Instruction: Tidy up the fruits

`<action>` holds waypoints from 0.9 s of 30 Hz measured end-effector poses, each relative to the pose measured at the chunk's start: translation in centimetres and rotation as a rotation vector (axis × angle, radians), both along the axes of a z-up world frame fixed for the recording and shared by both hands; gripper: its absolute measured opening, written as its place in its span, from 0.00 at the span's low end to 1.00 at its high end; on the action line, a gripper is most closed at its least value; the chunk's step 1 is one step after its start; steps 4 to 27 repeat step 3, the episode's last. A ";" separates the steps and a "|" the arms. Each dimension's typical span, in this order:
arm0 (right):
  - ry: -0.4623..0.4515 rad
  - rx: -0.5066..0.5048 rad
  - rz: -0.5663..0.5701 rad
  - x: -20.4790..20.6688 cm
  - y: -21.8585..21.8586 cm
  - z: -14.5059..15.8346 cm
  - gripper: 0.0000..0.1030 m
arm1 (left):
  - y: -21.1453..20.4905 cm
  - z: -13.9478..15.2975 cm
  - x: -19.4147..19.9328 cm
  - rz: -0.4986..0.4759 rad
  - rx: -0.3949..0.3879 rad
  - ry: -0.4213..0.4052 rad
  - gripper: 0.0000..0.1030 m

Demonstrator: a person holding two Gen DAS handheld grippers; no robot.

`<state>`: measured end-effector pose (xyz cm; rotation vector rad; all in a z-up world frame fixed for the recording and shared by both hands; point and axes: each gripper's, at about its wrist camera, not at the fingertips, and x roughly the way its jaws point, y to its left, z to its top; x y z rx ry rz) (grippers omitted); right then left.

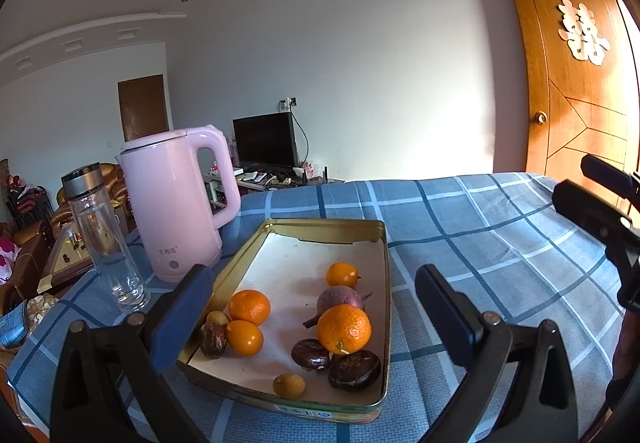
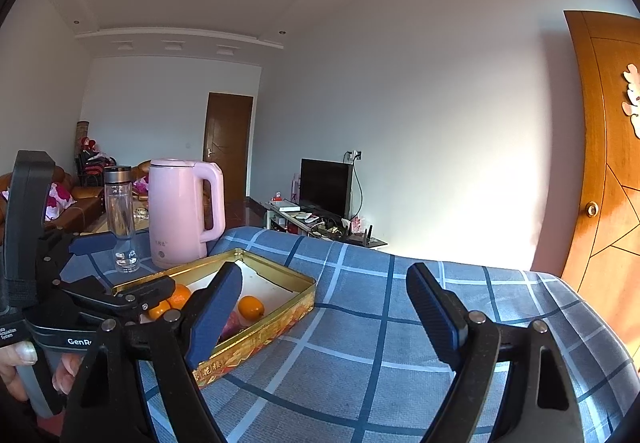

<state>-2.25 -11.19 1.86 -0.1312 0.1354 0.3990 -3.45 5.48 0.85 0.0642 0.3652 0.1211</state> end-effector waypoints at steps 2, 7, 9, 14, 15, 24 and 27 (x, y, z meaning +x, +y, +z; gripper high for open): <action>0.002 0.000 -0.002 0.1 -0.1 0.0 0.83 | 0.0 0.0 0.0 0.000 0.000 -0.001 1.00; 0.003 -0.001 -0.003 0.1 -0.2 0.0 0.83 | 0.0 0.0 0.0 -0.003 0.001 -0.001 1.00; 0.003 -0.001 -0.003 0.1 -0.2 0.0 0.83 | 0.0 0.0 0.0 -0.003 0.001 -0.001 1.00; 0.003 -0.001 -0.003 0.1 -0.2 0.0 0.83 | 0.0 0.0 0.0 -0.003 0.001 -0.001 1.00; 0.003 -0.001 -0.003 0.1 -0.2 0.0 0.83 | 0.0 0.0 0.0 -0.003 0.001 -0.001 1.00; 0.003 -0.001 -0.003 0.1 -0.2 0.0 0.83 | 0.0 0.0 0.0 -0.003 0.001 -0.001 1.00; 0.003 -0.001 -0.003 0.1 -0.2 0.0 0.83 | 0.0 0.0 0.0 -0.003 0.001 -0.001 1.00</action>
